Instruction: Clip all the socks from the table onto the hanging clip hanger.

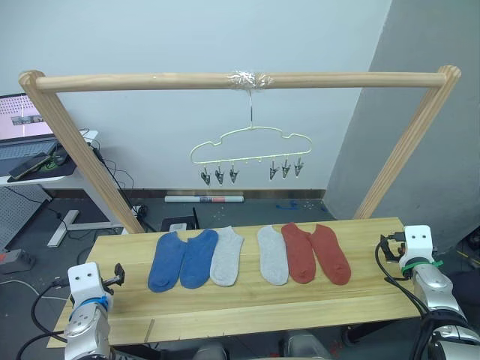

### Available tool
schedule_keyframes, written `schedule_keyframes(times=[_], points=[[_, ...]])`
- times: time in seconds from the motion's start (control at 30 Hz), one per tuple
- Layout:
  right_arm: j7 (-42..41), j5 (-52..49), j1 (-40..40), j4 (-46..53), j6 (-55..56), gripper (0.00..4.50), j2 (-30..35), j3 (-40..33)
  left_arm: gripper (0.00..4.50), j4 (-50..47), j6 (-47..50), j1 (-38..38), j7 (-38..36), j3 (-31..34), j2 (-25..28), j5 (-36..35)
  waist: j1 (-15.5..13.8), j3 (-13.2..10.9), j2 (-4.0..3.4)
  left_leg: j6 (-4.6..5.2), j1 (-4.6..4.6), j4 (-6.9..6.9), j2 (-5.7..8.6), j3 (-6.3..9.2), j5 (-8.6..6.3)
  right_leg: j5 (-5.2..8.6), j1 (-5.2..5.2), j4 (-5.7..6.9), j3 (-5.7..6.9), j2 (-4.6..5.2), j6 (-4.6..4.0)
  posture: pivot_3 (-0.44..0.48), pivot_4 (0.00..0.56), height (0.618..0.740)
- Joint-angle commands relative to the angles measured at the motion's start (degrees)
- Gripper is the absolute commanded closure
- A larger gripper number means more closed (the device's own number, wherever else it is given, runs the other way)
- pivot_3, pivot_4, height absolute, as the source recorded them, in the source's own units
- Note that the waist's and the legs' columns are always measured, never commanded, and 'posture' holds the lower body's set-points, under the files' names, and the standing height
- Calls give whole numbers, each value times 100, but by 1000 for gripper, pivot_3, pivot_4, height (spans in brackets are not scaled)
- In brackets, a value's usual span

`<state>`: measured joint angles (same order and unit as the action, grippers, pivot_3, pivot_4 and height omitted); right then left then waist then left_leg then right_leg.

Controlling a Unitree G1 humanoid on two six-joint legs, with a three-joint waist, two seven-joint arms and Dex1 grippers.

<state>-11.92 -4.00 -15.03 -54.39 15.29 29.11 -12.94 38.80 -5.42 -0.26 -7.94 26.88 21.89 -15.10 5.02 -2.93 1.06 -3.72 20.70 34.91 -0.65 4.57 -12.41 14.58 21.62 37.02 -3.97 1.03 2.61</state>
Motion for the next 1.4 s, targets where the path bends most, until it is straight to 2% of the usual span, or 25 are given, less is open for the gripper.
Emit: schedule_keyframes(times=[0.03, 0.2, 0.47, 0.7, 0.83, 0.93, 1.07, 1.4], points=[[34, -34, -123, 192, 37, 0, 135, -102, 43, -278, -12, 2, -1, 92, 109, -55, -1, 0, 0, 0, 0, 0, 0, 0, 0, 0, 0, 0, 0, 0, 0, -8, 0, 740], [16, -35, -128, 273, -8, 0, 121, -85, 43, -696, 138, 157, -49, 81, 31, -147, -3, 0, 0, 0, 0, 0, 0, 0, 0, 0, 0, 0, 0, 0, 0, -6, 0, 740], [-60, -89, -17, 617, -167, 0, 55, -86, 43, -1882, 300, 565, -420, -74, -164, -293, -12, 0, 0, 0, 1, 0, 0, 0, 0, 0, 0, 0, -1, 0, 0, 5, 0, 740], [-447, -291, 234, 1688, -617, 0, -116, -10, 43, -3500, 682, 1056, -636, -385, -305, -351, -20, 0, 1, -1, 4, -1, -1, -1, -1, 0, 2, -3, -4, 1, 0, 11, 0, 740], [-873, -502, 508, 2772, -1165, 0, -202, 132, 43, -4557, 1117, 1047, -814, -716, -267, -415, -41, -2, 1, -1, 6, 1, -1, 0, 0, 0, 4, 0, -3, 1, 0, 16, 12, 740], [-1180, -676, 660, 3613, -1606, 0, -222, 239, 597, -5082, 1335, 929, -1028, -1000, -200, -431, -51, -22, -7, -1, 6, 2, -1, -1, -1, 1, 5, -2, -4, 1, -2, 4, 34, 740], [-1700, -1050, 669, 4773, -2328, 0, -174, 441, 1881, -5427, 1805, 417, -1080, -1416, -198, -396, -72, -112, -9, -1, 9, 4, -1, -2, -1, 2, 10, -1, -5, 2, -2, -9, 56, 740], [-2544, -1496, 147, 6455, -3111, 0, -315, 1245, 1881, -4727, 1978, -852, -1076, -1853, -534, -348, -48, -246, 10, 4, 21, -2, -2, -3, -10, 8, 23, -1, -3, -2, 8, -51, 89, 740]])
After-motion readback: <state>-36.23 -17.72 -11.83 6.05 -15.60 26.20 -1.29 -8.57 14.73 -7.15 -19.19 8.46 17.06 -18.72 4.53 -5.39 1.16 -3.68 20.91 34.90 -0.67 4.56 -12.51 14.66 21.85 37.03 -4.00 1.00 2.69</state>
